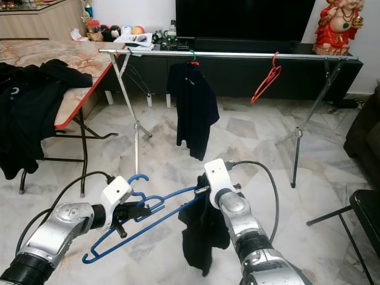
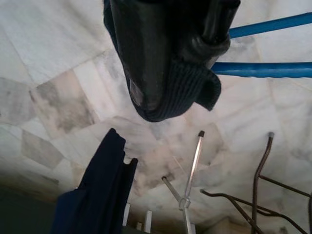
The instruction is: Hang hanger
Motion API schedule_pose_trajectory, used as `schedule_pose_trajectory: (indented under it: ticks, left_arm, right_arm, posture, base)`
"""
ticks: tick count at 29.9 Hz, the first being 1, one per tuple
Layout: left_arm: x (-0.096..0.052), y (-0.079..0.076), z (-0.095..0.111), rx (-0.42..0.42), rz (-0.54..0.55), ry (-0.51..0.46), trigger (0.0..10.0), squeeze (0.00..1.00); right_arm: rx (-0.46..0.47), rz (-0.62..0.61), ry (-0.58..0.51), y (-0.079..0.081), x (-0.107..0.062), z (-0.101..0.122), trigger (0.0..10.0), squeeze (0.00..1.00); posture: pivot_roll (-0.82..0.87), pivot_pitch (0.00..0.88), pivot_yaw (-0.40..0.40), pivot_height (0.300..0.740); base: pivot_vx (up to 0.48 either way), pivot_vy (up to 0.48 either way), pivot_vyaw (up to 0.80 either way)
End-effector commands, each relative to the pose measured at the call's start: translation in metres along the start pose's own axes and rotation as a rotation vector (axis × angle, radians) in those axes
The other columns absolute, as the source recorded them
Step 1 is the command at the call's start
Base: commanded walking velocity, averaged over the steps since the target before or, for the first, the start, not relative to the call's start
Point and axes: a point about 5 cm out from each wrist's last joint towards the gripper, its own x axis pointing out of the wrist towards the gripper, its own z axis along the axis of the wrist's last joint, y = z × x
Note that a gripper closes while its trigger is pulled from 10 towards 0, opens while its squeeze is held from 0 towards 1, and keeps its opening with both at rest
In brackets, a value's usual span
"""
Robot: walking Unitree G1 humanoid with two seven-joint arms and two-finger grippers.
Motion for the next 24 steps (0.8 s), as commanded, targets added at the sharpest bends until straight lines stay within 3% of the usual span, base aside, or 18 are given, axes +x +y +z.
schedule_pose_trajectory:
  ticks: [1,11,15,16,24]
  left_arm:
    - [0.0,0.006,0.005,-0.006,0.036,-0.019,10.0,0.0]
    - [0.0,0.001,0.003,-0.009,-0.01,-0.012,10.0,0.0]
    - [0.0,-0.001,0.001,-0.02,-0.028,-0.008,10.0,0.0]
    - [0.0,-0.002,0.0,-0.022,-0.037,-0.002,10.0,0.0]
    - [-0.004,-0.001,-0.01,-0.004,-0.056,0.06,10.0,0.0]
  right_arm:
    - [0.005,0.045,-0.061,0.008,0.002,0.017,10.0,0.0]
    - [-0.073,0.202,-0.069,0.025,-0.006,0.014,10.0,0.0]
    - [-0.133,0.331,-0.1,0.036,-0.013,0.017,10.0,0.0]
    - [-0.179,0.324,-0.116,0.035,-0.015,0.02,10.0,0.0]
    - [-0.234,0.304,-0.164,0.027,-0.02,0.031,10.0,0.0]
  posture:
    - [0.11,0.025,-0.013,0.74]
    - [0.1,0.029,-0.01,0.74]
    - [0.1,0.03,-0.01,0.74]
    - [0.1,0.032,-0.01,0.74]
    - [0.1,0.033,-0.01,0.74]
  base:
    - [0.0,0.0,0.0]
    - [0.0,0.0,0.0]
    - [0.0,0.0,0.0]
    - [0.0,0.0,0.0]
    - [0.0,0.0,0.0]
